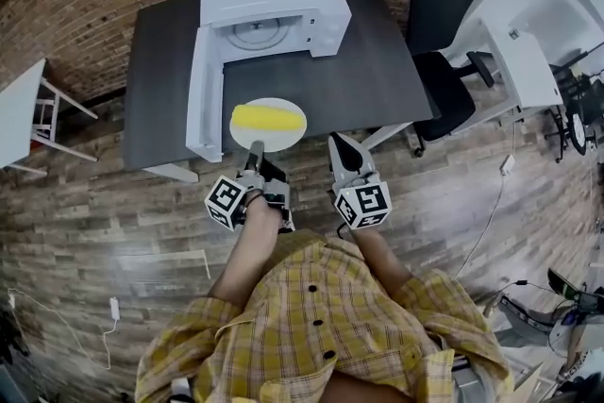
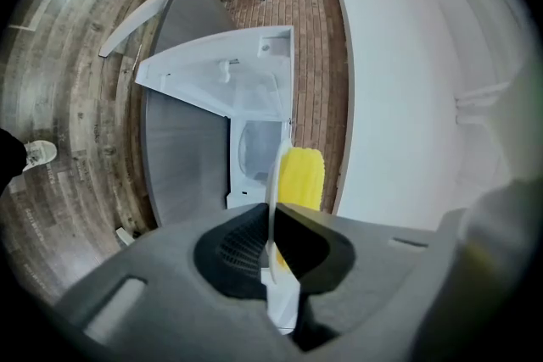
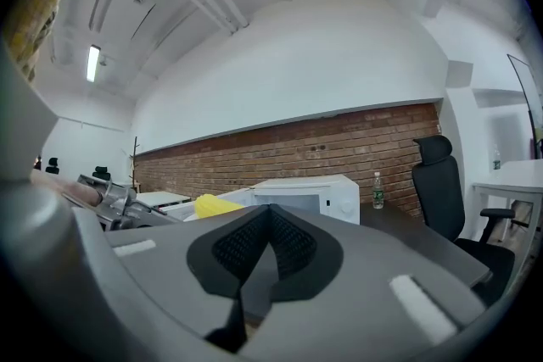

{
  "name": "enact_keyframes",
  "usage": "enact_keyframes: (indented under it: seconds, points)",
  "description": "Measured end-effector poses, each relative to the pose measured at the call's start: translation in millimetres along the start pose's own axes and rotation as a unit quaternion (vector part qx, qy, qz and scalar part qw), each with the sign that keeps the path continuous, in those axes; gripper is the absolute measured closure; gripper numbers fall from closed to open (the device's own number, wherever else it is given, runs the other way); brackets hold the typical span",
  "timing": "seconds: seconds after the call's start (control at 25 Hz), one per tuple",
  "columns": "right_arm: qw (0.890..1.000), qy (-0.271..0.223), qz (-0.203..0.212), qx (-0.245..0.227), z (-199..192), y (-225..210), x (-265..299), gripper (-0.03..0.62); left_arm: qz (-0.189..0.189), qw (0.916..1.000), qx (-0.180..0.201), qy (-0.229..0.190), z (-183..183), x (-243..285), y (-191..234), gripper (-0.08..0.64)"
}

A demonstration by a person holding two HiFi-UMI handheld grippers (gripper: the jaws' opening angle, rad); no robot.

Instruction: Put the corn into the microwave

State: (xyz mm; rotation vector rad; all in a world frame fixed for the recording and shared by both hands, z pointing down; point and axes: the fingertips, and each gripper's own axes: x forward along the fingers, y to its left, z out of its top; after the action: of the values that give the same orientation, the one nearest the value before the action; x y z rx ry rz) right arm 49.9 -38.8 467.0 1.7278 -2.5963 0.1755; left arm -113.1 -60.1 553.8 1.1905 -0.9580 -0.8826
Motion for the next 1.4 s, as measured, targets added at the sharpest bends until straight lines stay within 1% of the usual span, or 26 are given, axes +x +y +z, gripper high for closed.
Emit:
enact_keyframes:
  seconds: [0.12, 0.24, 0.44, 0.76, 1.0, 1.16, 1.4]
  points:
    - [1.000, -0.001, 0.004, -0.006, 2, -4, 24, 0.593, 0.003, 1.0000, -0.004, -0.005, 13, 21, -3, 0.541]
    - [1.000, 0.002, -0.001, -0.007, 4, -11, 44, 0.593, 0.004, 0.9999, 0.003, -0.011, 24, 42, -7, 0.541]
    - [1.000, 0.008, -0.007, -0.006, 6, -19, 64, 0.592, 0.009, 0.9998, 0.006, -0.014, 36, 64, -6, 0.543]
    - [1.000, 0.013, -0.014, -0.007, 1, -31, 77, 0.592, 0.022, 0.9997, 0.001, -0.007, 36, 80, 4, 0.543]
    - [1.000, 0.017, -0.011, 0.000, -5, -53, 93, 0.592, 0.030, 0.9995, -0.004, -0.006, 27, 99, 10, 0.543]
    - [1.000, 0.011, 0.004, 0.001, -6, -65, 114, 0.592, 0.029, 0.9995, -0.001, -0.012, 26, 119, 9, 0.543]
    - [0.999, 0.015, 0.027, -0.007, -7, -84, 145, 0.592, 0.025, 0.9994, 0.004, -0.025, 28, 154, 3, 0.541]
